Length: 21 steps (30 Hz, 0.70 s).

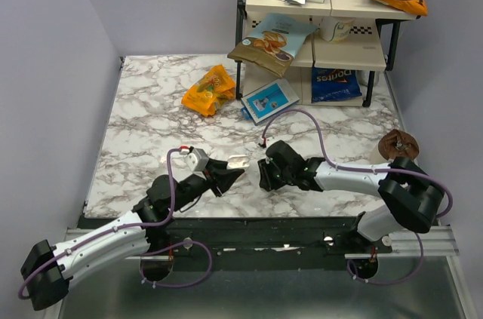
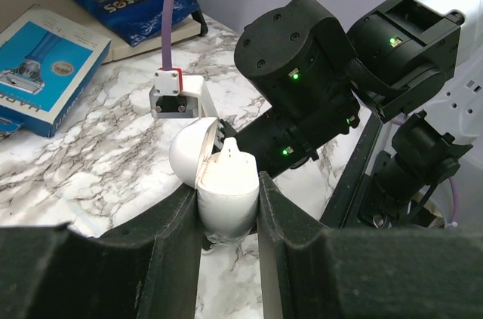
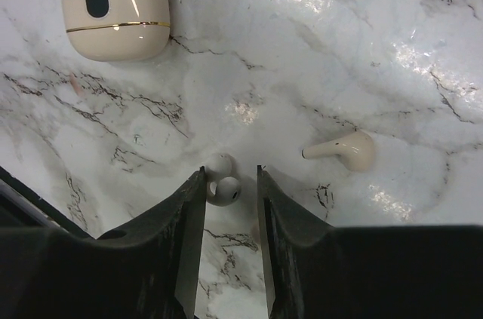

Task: Insert the wireless bluetooth earbuds into the charging case
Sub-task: Adjust the earbud at the center of the board.

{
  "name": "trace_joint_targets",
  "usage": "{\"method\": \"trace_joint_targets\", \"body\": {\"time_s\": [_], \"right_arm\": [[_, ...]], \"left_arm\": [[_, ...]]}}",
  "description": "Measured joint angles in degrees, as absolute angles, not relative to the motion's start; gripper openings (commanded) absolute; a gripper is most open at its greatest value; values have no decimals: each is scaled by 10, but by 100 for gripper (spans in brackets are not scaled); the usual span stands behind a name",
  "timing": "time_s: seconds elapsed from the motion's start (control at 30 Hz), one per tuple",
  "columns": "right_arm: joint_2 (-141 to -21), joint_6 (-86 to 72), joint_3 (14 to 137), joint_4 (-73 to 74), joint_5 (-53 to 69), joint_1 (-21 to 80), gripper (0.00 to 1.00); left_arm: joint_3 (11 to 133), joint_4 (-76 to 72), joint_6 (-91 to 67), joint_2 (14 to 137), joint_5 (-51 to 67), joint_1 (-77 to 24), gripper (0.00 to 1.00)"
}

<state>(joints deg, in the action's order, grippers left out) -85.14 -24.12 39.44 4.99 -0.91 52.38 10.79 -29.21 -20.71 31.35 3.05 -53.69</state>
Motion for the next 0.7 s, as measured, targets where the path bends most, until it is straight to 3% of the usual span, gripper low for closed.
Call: {"method": "trace_joint_targets", "body": {"time_s": [0.37,0.53,0.7], "right_arm": [[-853,-236,395,39,-3,524,18],[-846,-209,395,41,-4,524,14],[-842,-165,402,61,-15,524,41]], "left_arm": [[108,-290,-206,319,25,-545,0],[108,-290,-206,320,22,-547,0],[108,-290,-206,320,21,-551,0]]}}
